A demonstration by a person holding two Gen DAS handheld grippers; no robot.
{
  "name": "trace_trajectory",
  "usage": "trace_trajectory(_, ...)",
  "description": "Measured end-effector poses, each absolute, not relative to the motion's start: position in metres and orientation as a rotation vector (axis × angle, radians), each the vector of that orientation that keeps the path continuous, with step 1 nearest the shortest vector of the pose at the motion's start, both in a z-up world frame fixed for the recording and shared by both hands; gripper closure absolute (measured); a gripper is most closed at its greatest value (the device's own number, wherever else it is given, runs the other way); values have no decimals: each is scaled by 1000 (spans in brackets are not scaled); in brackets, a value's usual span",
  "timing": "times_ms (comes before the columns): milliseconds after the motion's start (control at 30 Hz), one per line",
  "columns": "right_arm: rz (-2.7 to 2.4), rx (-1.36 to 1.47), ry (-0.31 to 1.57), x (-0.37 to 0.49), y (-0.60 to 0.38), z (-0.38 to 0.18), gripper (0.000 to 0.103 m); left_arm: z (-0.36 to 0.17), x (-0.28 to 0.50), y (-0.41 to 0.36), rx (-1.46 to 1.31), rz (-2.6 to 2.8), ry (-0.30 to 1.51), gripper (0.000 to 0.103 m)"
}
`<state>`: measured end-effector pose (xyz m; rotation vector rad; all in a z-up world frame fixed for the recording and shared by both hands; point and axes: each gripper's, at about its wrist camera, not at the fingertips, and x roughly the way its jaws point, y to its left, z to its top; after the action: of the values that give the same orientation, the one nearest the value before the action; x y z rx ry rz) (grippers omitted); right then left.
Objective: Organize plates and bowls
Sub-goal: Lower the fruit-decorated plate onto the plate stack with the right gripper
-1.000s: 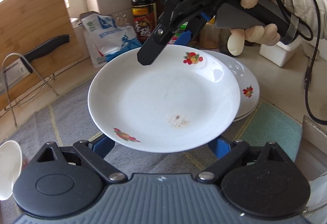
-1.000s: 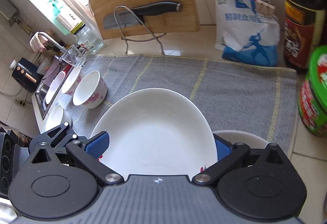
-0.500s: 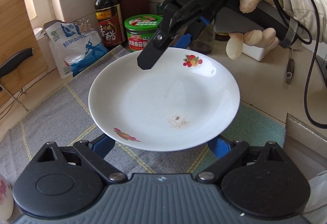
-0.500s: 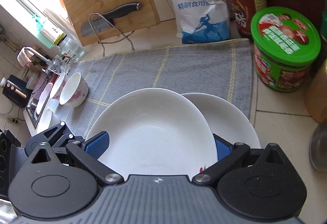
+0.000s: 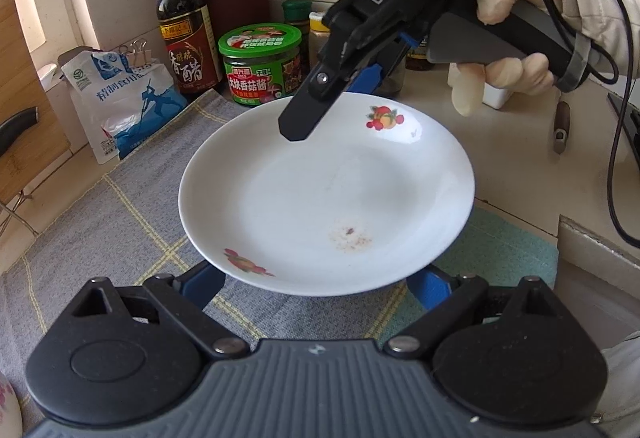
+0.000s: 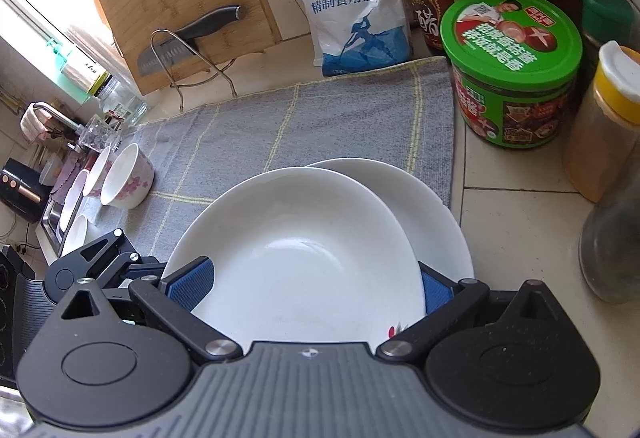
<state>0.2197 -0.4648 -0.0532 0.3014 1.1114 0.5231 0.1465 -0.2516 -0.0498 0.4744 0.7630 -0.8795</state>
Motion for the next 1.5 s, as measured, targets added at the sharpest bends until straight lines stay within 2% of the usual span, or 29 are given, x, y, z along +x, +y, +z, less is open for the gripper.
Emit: trace_trajectory(1500, 420, 210, 1044, 178, -481, -28, 0, -61, 152, -252, 446, -883, 741, 4)
